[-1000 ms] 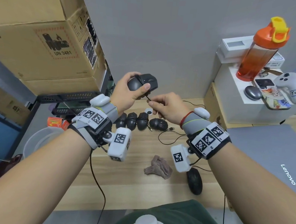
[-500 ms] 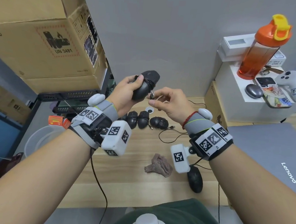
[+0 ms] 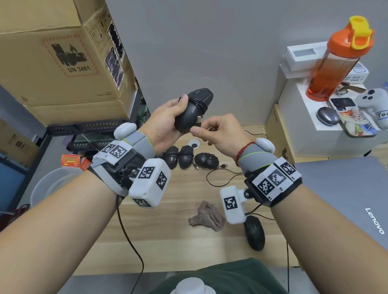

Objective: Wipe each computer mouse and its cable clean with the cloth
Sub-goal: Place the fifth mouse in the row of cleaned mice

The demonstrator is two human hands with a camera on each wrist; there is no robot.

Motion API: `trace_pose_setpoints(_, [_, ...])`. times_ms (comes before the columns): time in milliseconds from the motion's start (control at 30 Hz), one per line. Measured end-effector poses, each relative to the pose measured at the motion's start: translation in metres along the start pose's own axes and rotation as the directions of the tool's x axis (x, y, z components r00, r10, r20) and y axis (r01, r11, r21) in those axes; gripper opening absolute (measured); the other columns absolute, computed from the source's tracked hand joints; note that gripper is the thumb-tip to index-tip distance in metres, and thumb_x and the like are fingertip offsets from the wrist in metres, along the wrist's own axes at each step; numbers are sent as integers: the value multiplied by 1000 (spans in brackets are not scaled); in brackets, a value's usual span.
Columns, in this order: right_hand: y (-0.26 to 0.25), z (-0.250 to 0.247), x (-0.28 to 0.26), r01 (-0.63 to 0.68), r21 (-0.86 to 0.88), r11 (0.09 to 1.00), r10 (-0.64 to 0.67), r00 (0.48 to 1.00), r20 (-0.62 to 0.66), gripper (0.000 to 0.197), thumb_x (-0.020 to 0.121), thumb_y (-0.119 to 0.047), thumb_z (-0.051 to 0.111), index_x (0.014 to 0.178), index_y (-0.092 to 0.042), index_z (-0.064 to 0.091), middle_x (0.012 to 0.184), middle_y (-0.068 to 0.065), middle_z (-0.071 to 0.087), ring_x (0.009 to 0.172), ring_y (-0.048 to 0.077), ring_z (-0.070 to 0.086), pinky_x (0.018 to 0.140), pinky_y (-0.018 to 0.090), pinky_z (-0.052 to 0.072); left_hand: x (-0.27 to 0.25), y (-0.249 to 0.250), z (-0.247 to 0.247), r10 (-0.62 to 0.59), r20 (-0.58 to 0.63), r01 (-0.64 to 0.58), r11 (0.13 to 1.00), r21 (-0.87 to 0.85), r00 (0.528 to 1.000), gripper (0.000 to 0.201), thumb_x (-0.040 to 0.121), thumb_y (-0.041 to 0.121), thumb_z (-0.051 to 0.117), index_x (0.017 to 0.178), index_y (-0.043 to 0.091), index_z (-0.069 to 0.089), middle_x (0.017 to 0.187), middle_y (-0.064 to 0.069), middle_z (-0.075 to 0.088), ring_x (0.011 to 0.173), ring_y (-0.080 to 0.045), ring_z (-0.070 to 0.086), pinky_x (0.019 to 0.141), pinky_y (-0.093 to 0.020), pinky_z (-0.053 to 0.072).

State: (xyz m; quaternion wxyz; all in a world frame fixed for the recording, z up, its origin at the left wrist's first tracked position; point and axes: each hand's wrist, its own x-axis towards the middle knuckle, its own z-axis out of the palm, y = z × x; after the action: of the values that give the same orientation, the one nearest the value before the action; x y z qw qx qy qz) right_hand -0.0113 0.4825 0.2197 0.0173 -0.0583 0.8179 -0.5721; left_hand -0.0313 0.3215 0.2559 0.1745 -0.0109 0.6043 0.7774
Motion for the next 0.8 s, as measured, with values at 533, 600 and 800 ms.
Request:
trace_pose_setpoints(533, [-1, -4, -3, 131, 177, 975, -76, 954, -289, 29, 67, -20, 89, 79, -25, 63, 74, -2, 69, 64, 14, 63, 71, 35, 57, -3, -2, 8, -72, 64, 71, 997, 17, 995, 40, 108, 43, 37, 123, 14, 60, 99, -2, 65, 78, -11, 57, 71, -28, 39])
trace_pose_setpoints(600, [-3, -4, -3, 135, 156, 979, -82, 949, -305, 29, 67, -20, 89, 78, -26, 63, 73, -4, 68, 63, 12, 63, 71, 32, 56, -3, 1, 14, -98, 52, 97, 995, 22, 994, 47, 105, 55, 37, 115, 18, 64, 91, 2, 66, 73, -11, 54, 69, -29, 37])
trace_pose_setpoints(800, [-10, -4, -7, 172, 56, 984, -142, 928, -346, 27, 69, -17, 88, 82, -17, 64, 72, -7, 63, 57, -4, 54, 61, 9, 42, 0, 2, 21, -131, -27, 132, 989, 58, 991, 27, 99, 39, 45, 89, 17, 57, 70, 2, 63, 59, -14, 45, 61, -31, 34])
